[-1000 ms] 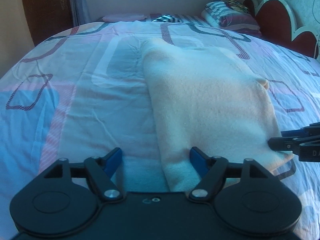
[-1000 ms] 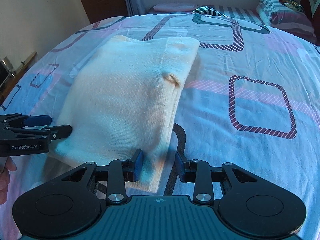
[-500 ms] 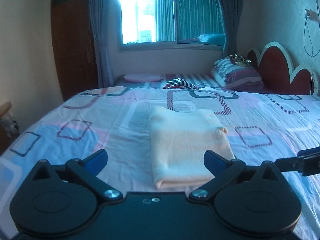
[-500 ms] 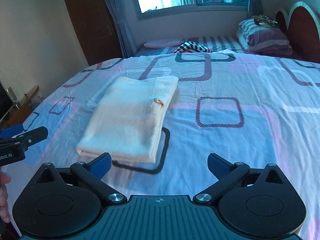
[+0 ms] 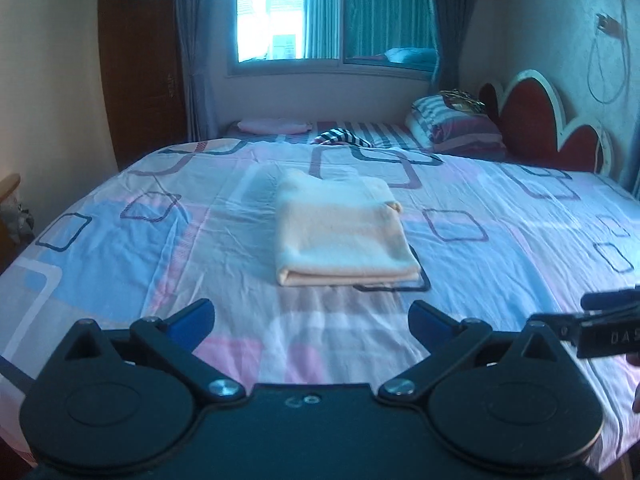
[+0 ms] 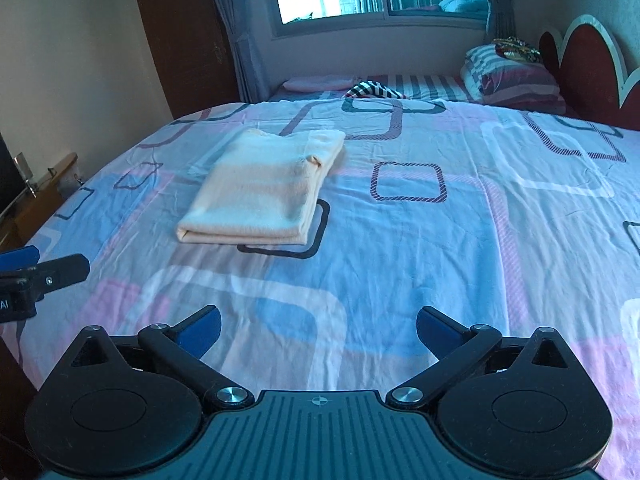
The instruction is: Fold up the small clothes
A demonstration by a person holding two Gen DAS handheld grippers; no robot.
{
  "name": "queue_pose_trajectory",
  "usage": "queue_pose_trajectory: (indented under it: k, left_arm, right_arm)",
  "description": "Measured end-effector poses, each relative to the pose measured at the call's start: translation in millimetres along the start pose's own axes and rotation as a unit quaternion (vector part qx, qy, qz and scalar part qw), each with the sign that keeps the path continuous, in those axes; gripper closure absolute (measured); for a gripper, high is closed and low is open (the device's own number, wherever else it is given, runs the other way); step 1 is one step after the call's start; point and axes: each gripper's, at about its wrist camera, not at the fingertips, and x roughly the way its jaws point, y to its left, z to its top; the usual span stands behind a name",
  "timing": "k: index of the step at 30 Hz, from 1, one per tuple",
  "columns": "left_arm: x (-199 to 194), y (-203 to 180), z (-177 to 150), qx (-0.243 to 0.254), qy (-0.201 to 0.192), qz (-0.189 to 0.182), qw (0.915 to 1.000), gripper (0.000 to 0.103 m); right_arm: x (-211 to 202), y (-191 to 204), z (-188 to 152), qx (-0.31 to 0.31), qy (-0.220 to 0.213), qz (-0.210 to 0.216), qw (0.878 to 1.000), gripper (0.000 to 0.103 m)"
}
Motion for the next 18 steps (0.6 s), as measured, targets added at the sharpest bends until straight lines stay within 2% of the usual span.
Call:
queue_pose_trajectory:
  k: [8,18]
  left_arm:
    - [-21.6,-6.6,-2.1,-0.003,-0.013,-0.001,0.9999,0.001]
    - [-29.3,-13.8,2.0,0.006,-0.024,-0.006,0.9997,0.001]
  right_arm:
    - [-28.3,5.4,-1.3,-0.012,-0.024,-0.003,1.0,0.0]
    - [-38.8,10.2,5.0,-0.019,-0.038,-0.002,0.999,0.0]
